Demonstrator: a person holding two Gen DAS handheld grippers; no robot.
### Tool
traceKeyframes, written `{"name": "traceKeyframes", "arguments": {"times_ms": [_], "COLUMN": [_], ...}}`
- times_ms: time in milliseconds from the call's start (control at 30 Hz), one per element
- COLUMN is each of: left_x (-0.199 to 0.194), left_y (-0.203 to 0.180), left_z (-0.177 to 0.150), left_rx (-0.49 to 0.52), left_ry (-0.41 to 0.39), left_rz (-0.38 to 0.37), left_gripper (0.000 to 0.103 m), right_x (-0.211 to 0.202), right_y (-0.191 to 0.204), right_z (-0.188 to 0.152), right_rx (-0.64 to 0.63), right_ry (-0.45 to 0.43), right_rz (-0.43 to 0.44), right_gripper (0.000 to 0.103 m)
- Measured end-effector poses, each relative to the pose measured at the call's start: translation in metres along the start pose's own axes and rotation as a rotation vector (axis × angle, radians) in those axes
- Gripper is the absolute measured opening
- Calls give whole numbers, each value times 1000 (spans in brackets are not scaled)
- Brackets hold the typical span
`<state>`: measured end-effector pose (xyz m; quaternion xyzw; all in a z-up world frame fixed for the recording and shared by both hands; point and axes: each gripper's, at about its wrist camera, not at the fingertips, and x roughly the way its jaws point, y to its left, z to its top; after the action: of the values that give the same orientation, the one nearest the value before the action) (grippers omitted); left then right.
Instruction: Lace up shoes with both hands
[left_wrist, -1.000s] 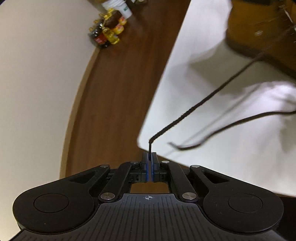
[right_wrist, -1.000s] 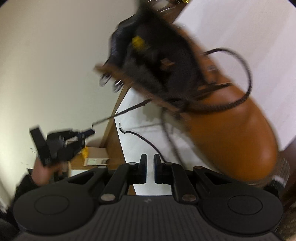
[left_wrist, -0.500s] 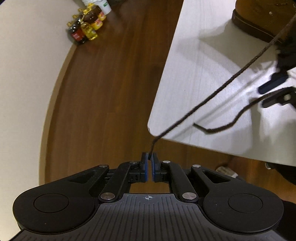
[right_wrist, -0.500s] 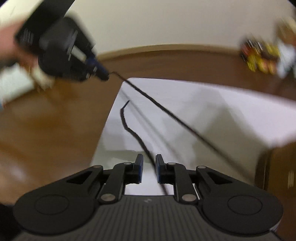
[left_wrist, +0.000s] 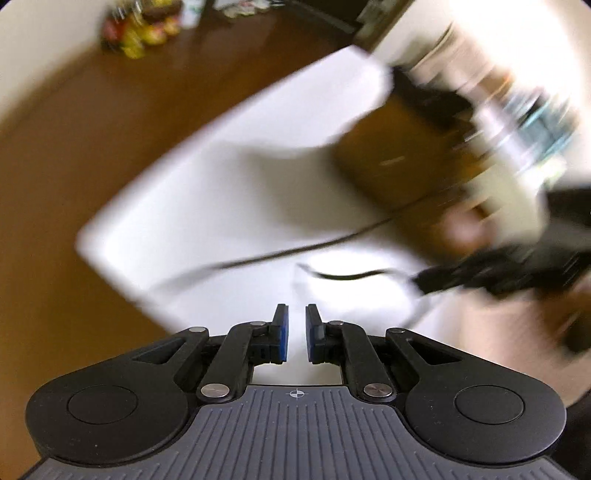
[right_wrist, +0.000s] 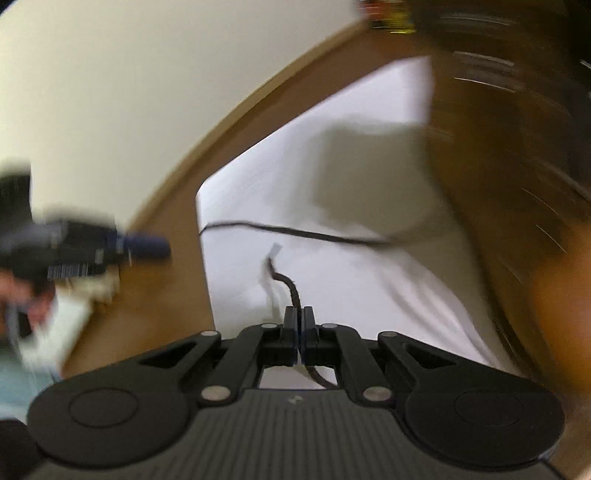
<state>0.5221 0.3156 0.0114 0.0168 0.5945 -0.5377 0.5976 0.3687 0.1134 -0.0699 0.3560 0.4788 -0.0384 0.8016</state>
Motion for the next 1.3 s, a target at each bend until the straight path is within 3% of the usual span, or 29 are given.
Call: {"name": "traceKeyframes", "arguments": {"times_ms": [100, 233, 333, 567, 800, 967, 1033, 1100, 1200, 1267, 1300], "left_x": [34, 63, 86, 111, 129, 141, 144, 143, 132, 102, 96], "left_y": [-15, -29, -36, -23, -19, -14, -17, -17, -25, -52, -55], "left_z": [2, 6, 2, -9, -16, -13, -6, 5, 13, 27, 28], "left_rx": [-150, -265, -400, -638, -738, -749, -706, -651, -526, -263, -229], "left_ry": [22, 53, 118, 163, 175, 189, 198, 195, 168, 89, 80], "left_rz": [-126, -215, -307, -423, -426, -432, -428, -409, -360, -230, -211], "left_gripper": [15, 17, 17, 17, 17, 12, 5, 4, 4, 4, 4], "right_x": [-36, -69, -83, -77, -81, -83, -85, -85, -86, -86, -88], "right_y": [-18, -21, -14, 6, 14, 13, 14, 15, 15, 9, 5], "right_z": [-16, -33, -43, -48, -58, -59, -61, -61, -64, -61, -57], "right_rx": [65, -48, -207, -502, -696, -741, -741, -739, -727, -647, -599], "right_ry": [-82, -137, -153, -144, -123, -105, -101, -98, -84, -72, -73], "right_rz": [-33, -103, -130, -139, -130, -131, -132, -133, -133, -116, -106], "right_gripper": [2, 2, 2, 2, 2, 2, 2, 2, 2, 3, 3]}}
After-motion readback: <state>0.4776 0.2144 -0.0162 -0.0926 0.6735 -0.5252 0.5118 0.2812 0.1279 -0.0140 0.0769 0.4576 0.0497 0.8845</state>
